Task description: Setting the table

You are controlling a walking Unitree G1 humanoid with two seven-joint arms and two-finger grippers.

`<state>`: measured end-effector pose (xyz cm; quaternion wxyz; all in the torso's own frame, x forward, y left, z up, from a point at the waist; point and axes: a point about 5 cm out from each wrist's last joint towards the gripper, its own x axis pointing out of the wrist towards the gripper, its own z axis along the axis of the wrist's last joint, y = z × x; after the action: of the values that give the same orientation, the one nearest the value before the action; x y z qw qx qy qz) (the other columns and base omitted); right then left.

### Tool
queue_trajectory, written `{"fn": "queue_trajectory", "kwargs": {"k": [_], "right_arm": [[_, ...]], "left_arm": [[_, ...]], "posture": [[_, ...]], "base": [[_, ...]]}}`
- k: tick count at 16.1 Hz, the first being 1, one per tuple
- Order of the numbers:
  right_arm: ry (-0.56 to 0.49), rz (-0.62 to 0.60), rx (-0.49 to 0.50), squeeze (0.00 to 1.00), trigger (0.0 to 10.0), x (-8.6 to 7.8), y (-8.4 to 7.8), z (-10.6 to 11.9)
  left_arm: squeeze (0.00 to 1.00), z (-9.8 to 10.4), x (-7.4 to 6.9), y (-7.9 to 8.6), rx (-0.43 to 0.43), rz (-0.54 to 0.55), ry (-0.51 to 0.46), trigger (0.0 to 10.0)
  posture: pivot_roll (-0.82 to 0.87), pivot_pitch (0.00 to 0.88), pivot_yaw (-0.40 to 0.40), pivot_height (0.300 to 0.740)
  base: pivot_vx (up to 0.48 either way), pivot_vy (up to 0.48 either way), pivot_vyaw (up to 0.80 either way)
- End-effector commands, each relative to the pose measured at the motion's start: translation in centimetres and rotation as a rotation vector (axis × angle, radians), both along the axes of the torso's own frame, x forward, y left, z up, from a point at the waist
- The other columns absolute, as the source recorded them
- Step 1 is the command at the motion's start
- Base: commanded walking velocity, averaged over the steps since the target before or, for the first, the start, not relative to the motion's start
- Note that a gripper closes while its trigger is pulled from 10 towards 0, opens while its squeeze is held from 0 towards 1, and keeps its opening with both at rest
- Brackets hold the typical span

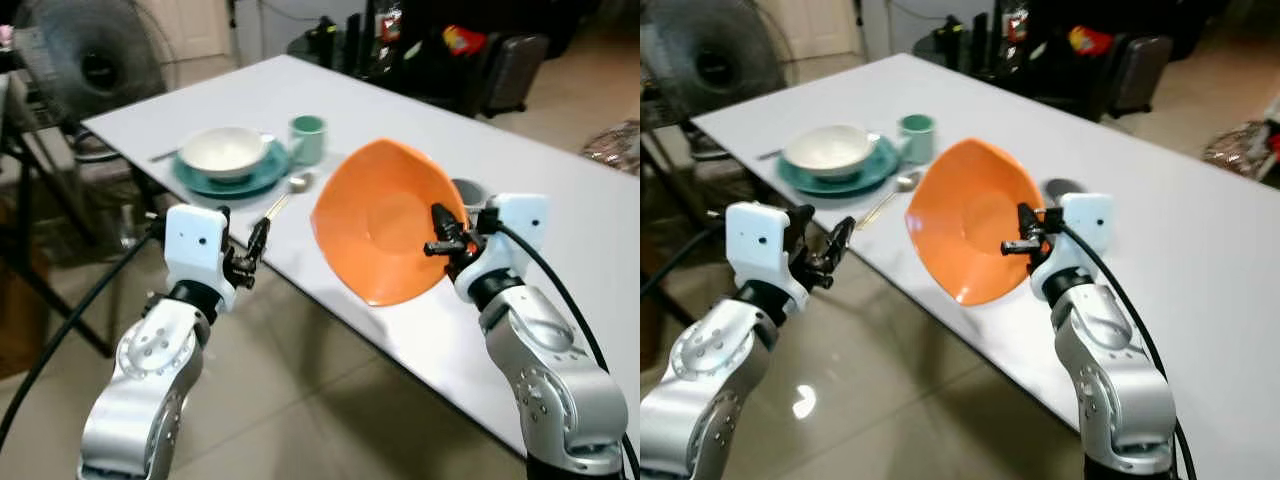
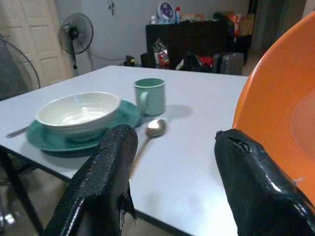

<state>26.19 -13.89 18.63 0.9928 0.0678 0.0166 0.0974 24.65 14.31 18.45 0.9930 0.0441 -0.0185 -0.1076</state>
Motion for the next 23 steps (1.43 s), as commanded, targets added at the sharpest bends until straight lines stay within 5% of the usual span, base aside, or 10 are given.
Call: {"fn": "queue_trajectory", "kwargs": {"k": [1,7,12,16,19,23], "right_arm": [[-0.039,0.049,0.029,0.0,10.0,-0.2,1.0,1.0],[0.053,0.015,0.168,0.0,10.0,0.4,0.6,0.5],[0.209,-0.071,0.237,0.0,10.0,3.1,-0.5,-0.3],[0.388,-0.209,0.342,0.0,10.0,7.5,-3.2,-2.0],[0.439,-0.235,0.335,0.0,10.0,9.3,-4.7,-2.1],[0.473,-0.307,0.463,0.0,10.0,10.9,-6.8,-2.3]], "left_arm": [[0.0,0.1,-0.1,0.5,0.012,0.019,-0.003,10.0],[0.0,-0.6,-0.6,0.3,0.039,-0.069,0.043,10.0],[0.0,-1.3,-1.1,0.7,0.068,-0.083,0.068,10.0],[0.0,-1.5,-1.8,0.7,0.061,-0.215,0.083,10.0],[0.0,-1.5,-2.6,0.4,0.053,-0.299,0.094,10.0],[0.0,-1.7,-3.2,0.3,0.032,-0.411,0.131,10.0]], "posture": [[-0.08,0.011,0.027,0.74],[-0.08,0.004,0.032,0.74],[-0.07,0.0,0.029,0.74],[-0.07,0.0,0.022,0.74],[-0.06,0.0,0.019,0.74],[-0.06,0.004,0.019,0.74]], "base": [[0.0,-0.48,0.0],[0.0,-0.139,0.0],[0.0,0.0,0.0],[0.0,0.0,0.0],[0.0,0.0,0.0],[0.0,0.0,0.0]]}}
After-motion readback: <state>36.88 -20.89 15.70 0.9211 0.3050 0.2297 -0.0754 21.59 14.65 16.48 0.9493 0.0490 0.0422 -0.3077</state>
